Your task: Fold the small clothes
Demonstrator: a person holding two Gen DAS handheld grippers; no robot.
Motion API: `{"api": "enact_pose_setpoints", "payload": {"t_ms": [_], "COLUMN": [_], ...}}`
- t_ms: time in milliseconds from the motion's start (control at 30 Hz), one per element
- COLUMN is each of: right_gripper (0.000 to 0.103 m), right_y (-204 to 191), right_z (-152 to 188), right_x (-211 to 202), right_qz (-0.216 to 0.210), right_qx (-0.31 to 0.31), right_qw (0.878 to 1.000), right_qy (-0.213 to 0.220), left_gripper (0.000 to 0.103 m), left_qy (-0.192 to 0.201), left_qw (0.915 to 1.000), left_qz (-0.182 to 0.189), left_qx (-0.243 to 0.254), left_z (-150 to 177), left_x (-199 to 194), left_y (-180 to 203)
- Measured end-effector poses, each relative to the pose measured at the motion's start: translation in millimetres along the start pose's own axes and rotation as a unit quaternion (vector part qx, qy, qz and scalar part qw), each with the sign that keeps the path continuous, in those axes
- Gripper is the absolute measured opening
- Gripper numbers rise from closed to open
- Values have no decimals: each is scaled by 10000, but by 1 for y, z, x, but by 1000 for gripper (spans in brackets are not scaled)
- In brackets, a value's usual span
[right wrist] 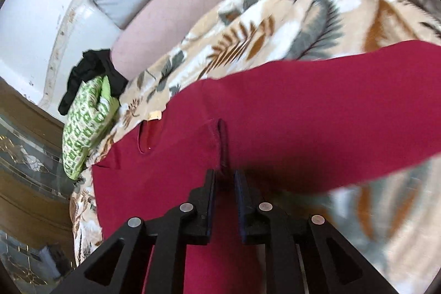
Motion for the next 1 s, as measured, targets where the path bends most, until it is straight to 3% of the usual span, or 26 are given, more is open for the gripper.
{"api": "enact_pose_setpoints", "payload": {"t_ms": [67, 133, 233, 333, 367, 400, 433, 567, 700, 733, 800, 833, 867, 1000], "right_gripper": [13, 13, 18, 29, 35, 51, 55, 55, 55, 51, 33, 18, 11, 8], "right_y": [30, 71, 148, 219, 230, 245, 256, 271, 271, 277, 277, 271, 264, 210], "right_z": [-6, -20, -52, -83, -88, -93, -97, -107, -119, -123, -119, -115, -114, -102], "right_x": [-35, -72, -131, -178, -184, -190, -194, -185, -167, -168, -171, -173, -173, -176], "right_qz": [279, 819, 1693, 2132, 2119, 2062, 2006, 1271, 1196, 1238, 1288, 1300, 1299, 1341], "right_qx": [49, 138, 479, 1009, 1126, 1274, 1404, 1576, 1532, 1722, 1983, 1960, 1877, 1067], "right_qw": [9986, 9924, 9709, 9497, 9475, 9461, 9444, 9568, 9600, 9543, 9476, 9472, 9489, 9577], "right_qy": [444, 912, 1623, 2060, 2113, 2150, 2196, 2089, 2018, 2104, 2148, 2177, 2179, 2310], "left_gripper": [42, 42, 42, 42, 42, 42, 42, 42, 43, 43, 43, 43, 43, 43], "left_qy": [-13, -19, -20, -26, -25, -23, -26, -49, -64, -62, -56, -52, -50, -43], "left_qw": [10000, 10000, 10000, 9999, 9999, 9999, 9999, 9998, 9997, 9997, 9997, 9997, 9997, 9998], "left_qz": [-23, -46, -73, -86, -90, -96, -102, -155, -195, -198, -200, -205, -210, -172], "left_qx": [17, 40, 54, 52, 49, 47, 49, 97, 133, 127, 105, 101, 106, 106], "left_z": [0, 1, 0, 0, 0, 0, 0, 0, 1, 1, 1, 1, 1, 0], "left_x": [0, 0, 0, 1, 1, 1, 2, 2, 2, 2, 2, 2, 1, 1], "left_y": [0, 2, 2, 2, 2, 2, 2, 2, 2, 2, 2, 2, 2, 2]}}
Point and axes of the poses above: each gripper's, at about its wrist camera, not at the fingertips, and x roughly the way its jaws point, y to its right, z to its underside, the point moved 8 cm from there along x, roughly the way its jaws point, and after that the axes turned 12 degrees about x, right-handed, at the moved point
